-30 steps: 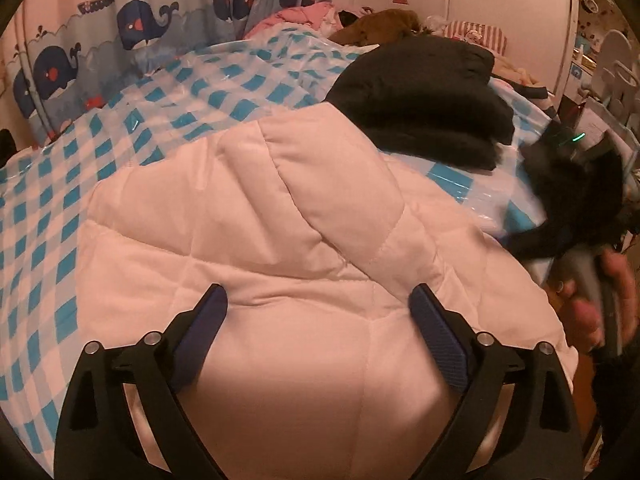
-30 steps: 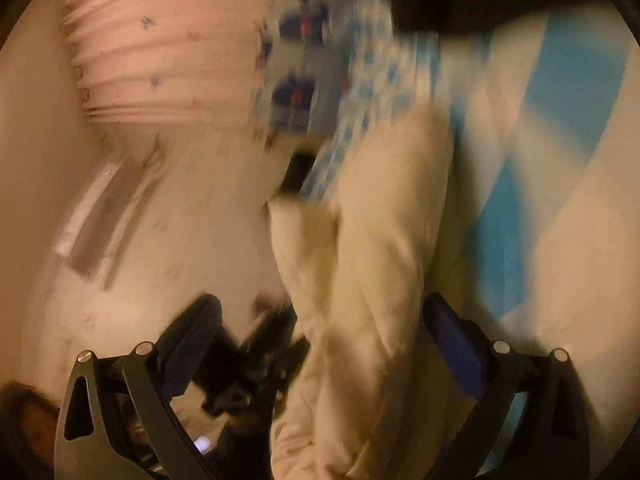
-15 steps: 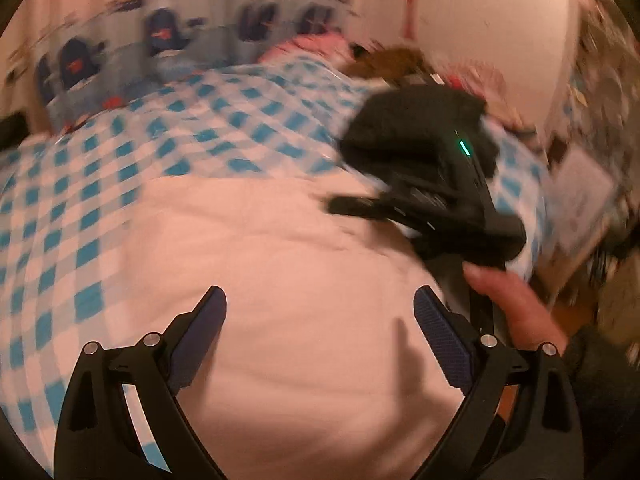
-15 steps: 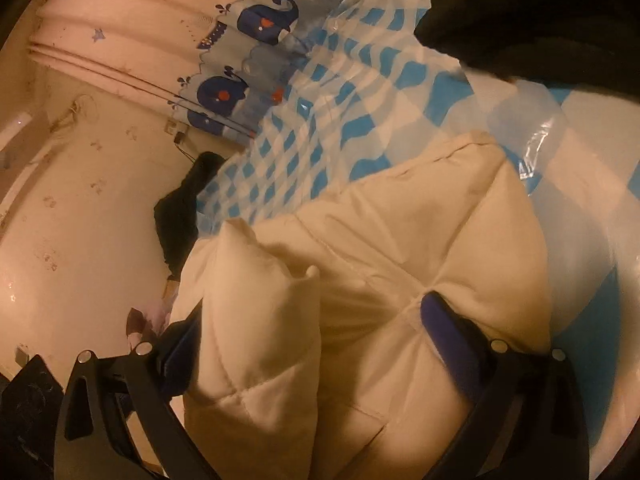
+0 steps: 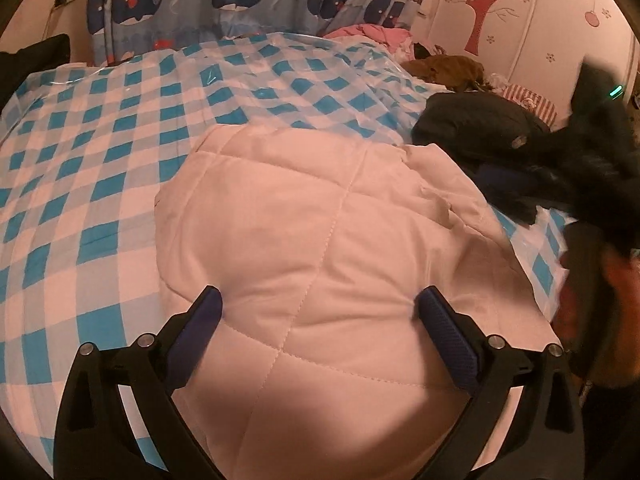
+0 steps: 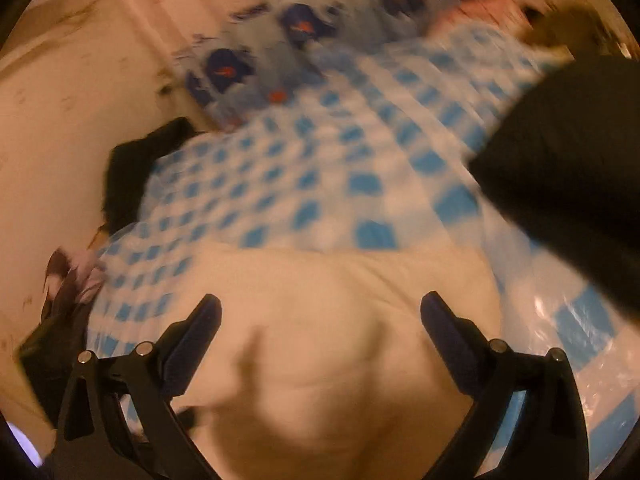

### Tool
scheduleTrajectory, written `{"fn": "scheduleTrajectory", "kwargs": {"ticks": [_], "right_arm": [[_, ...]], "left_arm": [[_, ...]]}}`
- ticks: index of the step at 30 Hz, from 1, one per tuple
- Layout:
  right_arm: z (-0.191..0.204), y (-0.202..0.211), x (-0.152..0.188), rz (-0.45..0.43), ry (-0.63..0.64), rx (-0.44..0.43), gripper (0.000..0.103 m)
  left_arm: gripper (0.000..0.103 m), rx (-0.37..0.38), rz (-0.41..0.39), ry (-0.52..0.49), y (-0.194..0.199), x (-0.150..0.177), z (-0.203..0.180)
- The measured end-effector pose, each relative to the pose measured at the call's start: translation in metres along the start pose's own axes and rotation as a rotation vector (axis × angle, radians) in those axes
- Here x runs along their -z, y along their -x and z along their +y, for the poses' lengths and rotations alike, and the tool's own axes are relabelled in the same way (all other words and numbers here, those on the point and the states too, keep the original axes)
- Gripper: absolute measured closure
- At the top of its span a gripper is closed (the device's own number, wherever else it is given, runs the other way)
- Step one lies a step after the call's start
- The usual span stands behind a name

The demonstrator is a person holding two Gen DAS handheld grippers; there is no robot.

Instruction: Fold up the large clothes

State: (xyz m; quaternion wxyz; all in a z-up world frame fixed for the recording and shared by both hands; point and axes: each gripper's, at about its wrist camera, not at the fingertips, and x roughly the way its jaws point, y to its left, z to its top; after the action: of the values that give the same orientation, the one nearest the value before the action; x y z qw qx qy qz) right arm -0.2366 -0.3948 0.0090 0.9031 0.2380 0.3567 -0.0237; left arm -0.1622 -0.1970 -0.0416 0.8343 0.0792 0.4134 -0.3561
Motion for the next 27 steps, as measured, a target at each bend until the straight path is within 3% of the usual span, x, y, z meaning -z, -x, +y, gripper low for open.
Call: {"fn": "scheduleTrajectory", "kwargs": {"ticks": [3, 5, 8, 11, 14, 18, 20, 23, 27], "right_arm": [[-0.008, -0.059, 0.012, 0.141, 0.008, 0.111, 0.007], [-0.041, -0.096, 0.020, 0.198, -0.110, -0.014, 0.005], [-0.038, -0.104, 0.012, 0.225, -0.065, 0.047, 0.005], [-0.038, -0.092, 0.010, 0.245, -0.073, 0.038, 0.007], [-0.022, -0.038, 0.015, 0.145, -0.042, 0.079, 0.007], [0.000, 0.022, 0.047, 0.058, 0.027, 0.129, 0.007], [-0.001, 0.021, 0.072, 0.107, 0.075, 0.197, 0.007], [-0.027, 0.006, 0.092, 0.109, -0.003, 0.109, 0.006], [-0.032, 0.005, 0.087, 0.129, -0.030, 0.084, 0.006]], "left_arm": [[0.007, -0.011, -0.001, 0.002, -0.002, -0.001, -0.001], [0.007, -0.045, 0.011, 0.006, -0.009, -0.002, -0.001], [0.007, -0.084, 0.033, 0.013, -0.023, -0.008, -0.005], [0.007, -0.093, 0.021, 0.001, -0.019, -0.006, -0.008], [0.006, -0.095, -0.016, -0.008, -0.007, 0.002, -0.006], [0.006, -0.101, -0.035, 0.001, -0.002, 0.004, -0.005], [0.006, -0.109, -0.039, 0.001, 0.000, 0.004, -0.006], [0.007, -0.120, -0.026, -0.003, 0.002, 0.007, -0.009], [0.007, -0.127, -0.036, 0.023, 0.022, 0.023, -0.012]]}}
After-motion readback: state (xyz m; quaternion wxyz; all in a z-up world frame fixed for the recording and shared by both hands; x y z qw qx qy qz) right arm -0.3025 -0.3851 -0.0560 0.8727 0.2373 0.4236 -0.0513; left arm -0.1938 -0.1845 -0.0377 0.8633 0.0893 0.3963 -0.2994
